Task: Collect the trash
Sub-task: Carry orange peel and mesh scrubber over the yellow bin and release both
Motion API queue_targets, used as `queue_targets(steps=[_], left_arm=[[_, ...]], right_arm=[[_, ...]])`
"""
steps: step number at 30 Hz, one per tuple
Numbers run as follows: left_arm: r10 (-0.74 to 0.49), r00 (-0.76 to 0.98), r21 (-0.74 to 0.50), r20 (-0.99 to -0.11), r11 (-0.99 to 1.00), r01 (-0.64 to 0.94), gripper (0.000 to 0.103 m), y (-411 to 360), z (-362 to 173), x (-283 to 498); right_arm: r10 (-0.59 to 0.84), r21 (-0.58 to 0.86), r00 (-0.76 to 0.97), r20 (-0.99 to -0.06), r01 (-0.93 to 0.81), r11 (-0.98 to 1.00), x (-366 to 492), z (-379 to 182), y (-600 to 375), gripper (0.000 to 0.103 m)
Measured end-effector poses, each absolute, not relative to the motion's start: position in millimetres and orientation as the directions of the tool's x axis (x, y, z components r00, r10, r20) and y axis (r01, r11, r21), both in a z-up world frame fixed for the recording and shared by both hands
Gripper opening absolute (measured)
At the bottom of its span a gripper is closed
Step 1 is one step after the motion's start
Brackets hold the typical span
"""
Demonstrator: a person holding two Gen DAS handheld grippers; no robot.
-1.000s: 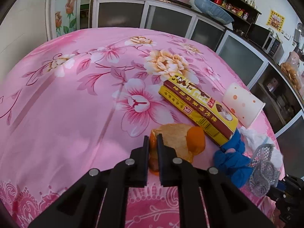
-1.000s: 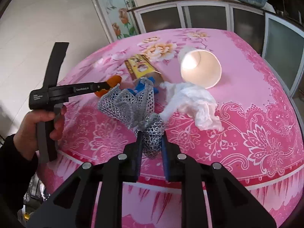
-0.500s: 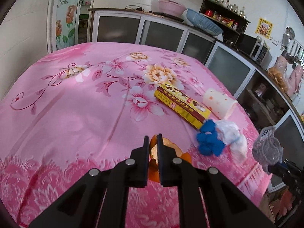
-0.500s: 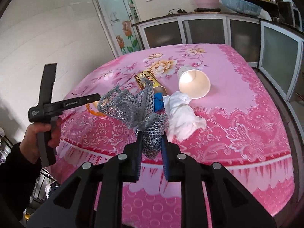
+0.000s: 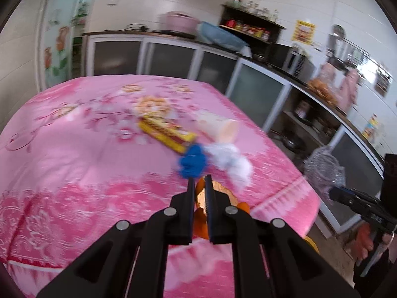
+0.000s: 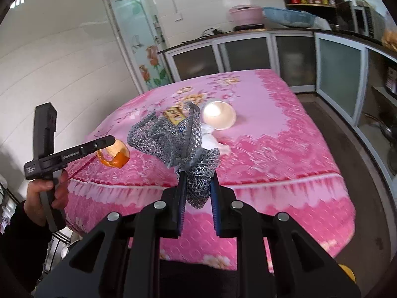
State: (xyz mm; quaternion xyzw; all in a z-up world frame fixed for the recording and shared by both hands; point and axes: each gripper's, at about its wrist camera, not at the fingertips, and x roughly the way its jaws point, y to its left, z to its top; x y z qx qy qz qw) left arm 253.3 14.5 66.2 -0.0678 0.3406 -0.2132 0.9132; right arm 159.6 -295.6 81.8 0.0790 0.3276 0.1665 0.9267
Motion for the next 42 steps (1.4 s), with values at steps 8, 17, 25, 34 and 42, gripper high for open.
queue_targets(steps=[8, 17, 25, 34, 42], left_arm=[[-0.56, 0.607, -0.272, -0.564, 0.82, 0.503, 0.007, -62.8, 77.3, 222.8], [-0.672, 0.467, -0.237, -0.574, 0.683, 0.691, 0.007, -175.3, 72.2, 186.1], [-0.726, 0.276, -0.246, -0.629, 0.524, 0.815, 0.007, -279.1, 32.2, 153.2], [-0.666, 0.107, -0.24, -0.738, 0.407, 0.881, 0.007, -366.1, -32.8, 120.1], [-0.598, 0.07, -0.206, -0.798, 0.381, 0.901, 0.007, -415.2, -74.6, 110.4]], right_arm=[[0.259, 0.251, 0.775, -0.577, -0.133, 0.959, 105.6, 80.2, -353.7, 0.017], [0.082, 0.254, 0.78, -0.62, 0.101, 0.962, 40.4, 56.5, -437.1, 0.017], [-0.083, 0.197, 0.711, -0.698, 0.302, 0.933, -17.2, 16.2, -496.4, 0.017], [-0.144, 0.176, 0.55, -0.823, 0.488, 0.855, -59.1, -59.5, -543.8, 0.017], [-0.122, 0.159, 0.46, -0.879, 0.526, 0.835, -59.2, -103.5, -556.2, 0.017]])
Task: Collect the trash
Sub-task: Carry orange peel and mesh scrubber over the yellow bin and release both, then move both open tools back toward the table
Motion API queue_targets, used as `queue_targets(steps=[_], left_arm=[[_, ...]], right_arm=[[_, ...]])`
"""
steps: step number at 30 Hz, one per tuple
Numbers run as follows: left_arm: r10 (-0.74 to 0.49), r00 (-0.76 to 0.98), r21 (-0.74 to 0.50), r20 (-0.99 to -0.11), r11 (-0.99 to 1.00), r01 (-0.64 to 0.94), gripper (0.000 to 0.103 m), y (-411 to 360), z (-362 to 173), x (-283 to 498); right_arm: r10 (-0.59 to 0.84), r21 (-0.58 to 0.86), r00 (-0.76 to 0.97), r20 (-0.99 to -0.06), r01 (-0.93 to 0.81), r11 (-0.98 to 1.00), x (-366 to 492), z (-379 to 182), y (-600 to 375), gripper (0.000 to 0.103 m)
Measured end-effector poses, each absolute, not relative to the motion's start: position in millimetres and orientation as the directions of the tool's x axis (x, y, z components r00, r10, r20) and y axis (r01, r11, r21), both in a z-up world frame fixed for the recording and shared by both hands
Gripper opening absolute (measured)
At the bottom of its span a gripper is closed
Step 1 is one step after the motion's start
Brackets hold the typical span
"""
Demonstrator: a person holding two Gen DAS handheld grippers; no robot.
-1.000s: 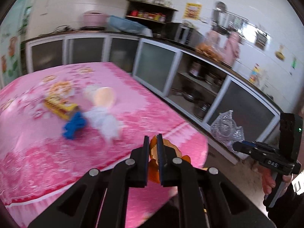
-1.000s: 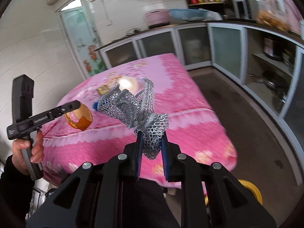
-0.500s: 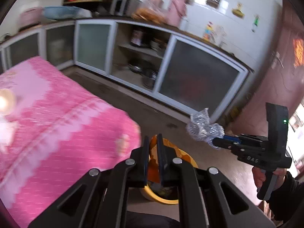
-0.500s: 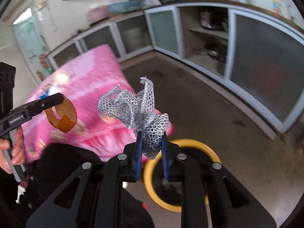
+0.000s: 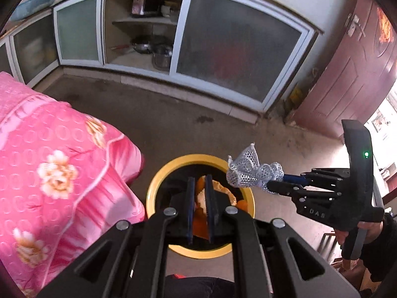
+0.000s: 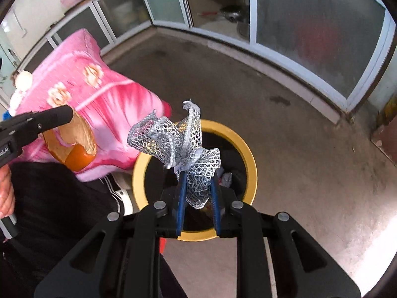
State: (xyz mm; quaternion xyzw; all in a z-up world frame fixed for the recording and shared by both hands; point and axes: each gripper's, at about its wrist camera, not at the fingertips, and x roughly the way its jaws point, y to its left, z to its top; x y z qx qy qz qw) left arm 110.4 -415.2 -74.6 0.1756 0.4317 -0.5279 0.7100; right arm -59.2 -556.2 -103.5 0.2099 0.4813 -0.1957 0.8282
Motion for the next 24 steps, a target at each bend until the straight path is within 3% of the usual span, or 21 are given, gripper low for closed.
queue_targets(steps=[21, 22, 23, 24], left_arm=[[-0.523, 0.089, -0.155, -0.848, 0.405, 0.901, 0.01, -445.5, -119.2, 109.0], [-0.523, 0.091, -0.156, -0.848, 0.408, 0.9, 0.014, -444.6, -118.8, 109.4], [-0.528, 0.086, -0.165, -0.845, 0.41, 0.897, 0.03, -443.5, -118.0, 110.0], [-0.536, 0.089, -0.172, -0.839, 0.418, 0.892, 0.059, -441.9, -115.9, 110.8]], right_arm=[[-0.106, 0.119, 0.358, -0.928, 0.553, 0.825, -53.7, -139.8, -573.0, 0.021], [-0.1, 0.111, 0.339, -0.935, 0.55, 0.828, -53.2, -142.8, -574.0, 0.025], [-0.098, 0.112, 0.335, -0.937, 0.555, 0.824, -54.5, -143.7, -576.1, 0.027], [-0.098, 0.113, 0.331, -0.939, 0.563, 0.819, -55.5, -144.9, -577.3, 0.038]])
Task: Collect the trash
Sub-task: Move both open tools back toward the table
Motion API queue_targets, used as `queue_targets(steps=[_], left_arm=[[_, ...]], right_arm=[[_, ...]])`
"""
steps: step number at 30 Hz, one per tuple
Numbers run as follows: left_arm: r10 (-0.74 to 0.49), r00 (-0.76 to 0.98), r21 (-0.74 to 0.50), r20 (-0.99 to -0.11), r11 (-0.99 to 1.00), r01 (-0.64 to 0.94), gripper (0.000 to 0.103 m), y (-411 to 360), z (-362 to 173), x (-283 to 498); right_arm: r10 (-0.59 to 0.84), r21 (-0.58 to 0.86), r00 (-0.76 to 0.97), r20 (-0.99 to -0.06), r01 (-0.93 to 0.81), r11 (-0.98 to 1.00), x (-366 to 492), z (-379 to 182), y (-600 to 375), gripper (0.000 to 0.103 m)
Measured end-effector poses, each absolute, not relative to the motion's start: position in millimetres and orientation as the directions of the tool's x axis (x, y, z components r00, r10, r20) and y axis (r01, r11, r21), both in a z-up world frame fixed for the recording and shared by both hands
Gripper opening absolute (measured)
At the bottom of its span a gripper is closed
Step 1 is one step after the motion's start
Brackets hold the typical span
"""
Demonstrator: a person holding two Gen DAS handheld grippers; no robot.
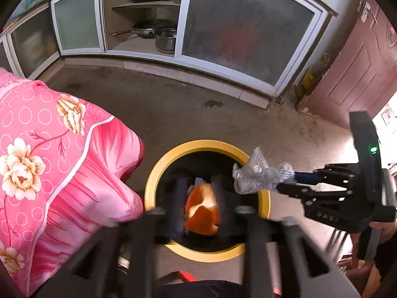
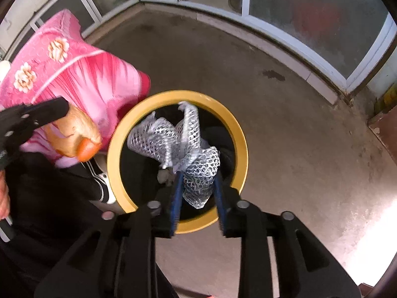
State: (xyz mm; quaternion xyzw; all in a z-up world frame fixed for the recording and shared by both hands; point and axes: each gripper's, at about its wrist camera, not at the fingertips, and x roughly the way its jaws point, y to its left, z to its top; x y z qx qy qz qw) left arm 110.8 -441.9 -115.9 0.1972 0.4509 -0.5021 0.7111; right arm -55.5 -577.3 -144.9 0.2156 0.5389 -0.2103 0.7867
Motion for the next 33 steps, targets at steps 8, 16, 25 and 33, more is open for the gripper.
queue_targets(steps=[8, 16, 25, 33], left_arm=[[-0.596, 0.139, -0.198, -0.791, 0.464, 0.864, 0.086, -423.9, -92.4, 120.5], [-0.682, 0.217, -0.225, -0.699, 0.497, 0.838, 0.087, -359.4, -27.6, 142.6], [-0.605, 0.533, -0.128, -0.592, 0.723, 0.679, 0.095, -185.2, 51.9, 197.6], [-0.312, 0.745, -0.09, -0.589, 0.942, 0.323, 0.095, -37.0, 68.5, 252.0]], right_arm=[[-0.12, 0.119, 0.343, -0.932, 0.601, 0.791, -67.9, -138.5, -587.9, 0.055], [-0.167, 0.184, 0.542, -0.824, 0.534, 0.826, -64.0, -77.9, -576.5, 0.06], [0.074, 0.258, 0.76, -0.645, 0.125, 0.958, 35.5, 11.3, -472.3, 0.071], [0.255, 0.191, 0.756, -0.603, -0.173, 0.966, 152.5, 40.9, -343.0, 0.074]])
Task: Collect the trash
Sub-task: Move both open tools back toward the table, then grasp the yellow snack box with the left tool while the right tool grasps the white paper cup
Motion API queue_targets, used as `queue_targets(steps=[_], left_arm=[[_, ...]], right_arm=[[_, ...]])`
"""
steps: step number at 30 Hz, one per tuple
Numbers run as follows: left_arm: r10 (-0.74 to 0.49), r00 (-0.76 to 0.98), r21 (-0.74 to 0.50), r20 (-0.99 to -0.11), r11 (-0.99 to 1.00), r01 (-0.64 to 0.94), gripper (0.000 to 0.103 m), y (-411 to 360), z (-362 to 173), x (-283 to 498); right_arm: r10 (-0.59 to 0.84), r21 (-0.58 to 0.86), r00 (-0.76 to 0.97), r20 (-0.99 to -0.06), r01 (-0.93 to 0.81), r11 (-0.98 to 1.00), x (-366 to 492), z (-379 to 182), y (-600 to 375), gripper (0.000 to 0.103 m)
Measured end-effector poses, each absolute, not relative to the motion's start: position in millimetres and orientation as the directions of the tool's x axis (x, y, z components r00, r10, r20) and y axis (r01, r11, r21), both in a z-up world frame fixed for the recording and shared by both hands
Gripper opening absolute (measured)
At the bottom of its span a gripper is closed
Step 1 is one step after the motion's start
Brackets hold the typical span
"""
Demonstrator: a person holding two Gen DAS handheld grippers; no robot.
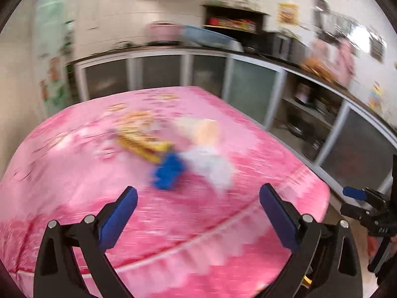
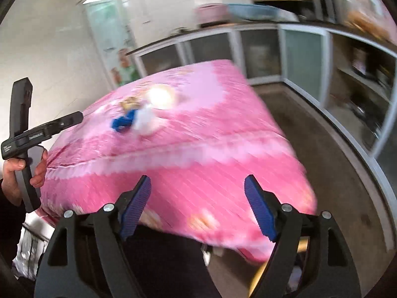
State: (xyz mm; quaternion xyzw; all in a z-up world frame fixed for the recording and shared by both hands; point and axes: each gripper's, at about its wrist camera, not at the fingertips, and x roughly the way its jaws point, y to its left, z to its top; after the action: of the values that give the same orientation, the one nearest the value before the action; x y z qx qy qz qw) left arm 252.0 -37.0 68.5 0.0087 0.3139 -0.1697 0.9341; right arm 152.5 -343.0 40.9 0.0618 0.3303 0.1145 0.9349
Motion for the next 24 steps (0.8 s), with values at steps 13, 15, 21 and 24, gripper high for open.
queue_targets(steps=[13, 15, 21, 24], left_arm=[[-0.185, 0.753, -0.004, -0.631, 0.972, 0.236, 0.095, -28.5, 56.5, 330.8], [-0.182, 0.745, 0.006, -0.642, 0.97, 0.243, 0.095, -33.0, 49.5, 337.6], [-0.155, 0.702, 0.002, -0.695, 0.976, 0.218, 0.095, -30.7, 29.4, 366.9], [-0.121, 0.68, 0.037, -0.723, 0.976, 0.213, 0.095, -33.4, 21.4, 384.9]], right_arm=[[0.21, 0.085, 0.734, -0.645, -0.205, 0.975, 290.5, 60.2, -304.1, 0.073], [0.225, 0.099, 0.727, -0.649, -0.213, 0.972, 300.4, 60.7, -305.5, 0.073], [0.228, 0.086, 0.722, -0.654, -0.228, 0.97, 321.1, 55.4, -306.0, 0.074], [0.236, 0.091, 0.716, -0.657, -0.235, 0.968, 331.3, 52.5, -304.1, 0.074]])
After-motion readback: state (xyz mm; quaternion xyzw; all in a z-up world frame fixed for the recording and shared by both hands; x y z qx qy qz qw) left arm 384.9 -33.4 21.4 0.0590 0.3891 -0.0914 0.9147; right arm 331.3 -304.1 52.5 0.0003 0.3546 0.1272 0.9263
